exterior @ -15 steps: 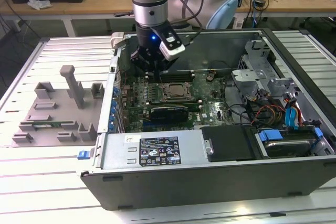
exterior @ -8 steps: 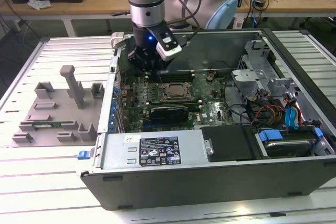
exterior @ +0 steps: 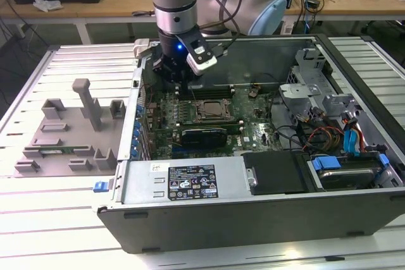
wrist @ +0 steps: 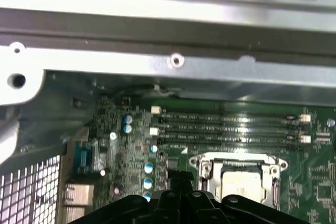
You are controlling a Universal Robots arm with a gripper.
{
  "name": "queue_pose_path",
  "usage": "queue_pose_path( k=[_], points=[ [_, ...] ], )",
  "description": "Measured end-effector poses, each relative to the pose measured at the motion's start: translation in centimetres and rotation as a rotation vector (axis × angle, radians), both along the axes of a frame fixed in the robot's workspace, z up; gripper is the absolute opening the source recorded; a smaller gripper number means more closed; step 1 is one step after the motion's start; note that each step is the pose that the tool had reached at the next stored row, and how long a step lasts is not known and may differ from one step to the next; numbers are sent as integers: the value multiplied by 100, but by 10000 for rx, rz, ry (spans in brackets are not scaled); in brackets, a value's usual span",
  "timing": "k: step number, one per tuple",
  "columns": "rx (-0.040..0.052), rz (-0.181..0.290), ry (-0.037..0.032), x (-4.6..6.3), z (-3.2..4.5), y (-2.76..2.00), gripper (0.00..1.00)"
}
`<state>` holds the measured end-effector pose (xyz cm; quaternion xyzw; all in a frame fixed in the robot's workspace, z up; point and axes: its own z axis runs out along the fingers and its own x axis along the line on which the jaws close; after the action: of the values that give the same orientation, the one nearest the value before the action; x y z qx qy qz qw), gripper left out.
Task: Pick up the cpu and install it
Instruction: 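Install the first cpu locking lever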
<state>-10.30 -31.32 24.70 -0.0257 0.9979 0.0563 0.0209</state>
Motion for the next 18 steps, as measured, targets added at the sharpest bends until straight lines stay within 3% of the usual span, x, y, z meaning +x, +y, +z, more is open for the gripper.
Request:
queue_pose_path(
  k=[2,4,5,10,18],
  points=[
    [181,1,-3,-4,0,0,11],
    [462,0,-8,-9,0,0,11],
    [534,1,-9,-9,0,0,11],
    [542,1,-9,0,0,0,11],
    [543,-1,-10,212,-1,-4,11]
  ],
)
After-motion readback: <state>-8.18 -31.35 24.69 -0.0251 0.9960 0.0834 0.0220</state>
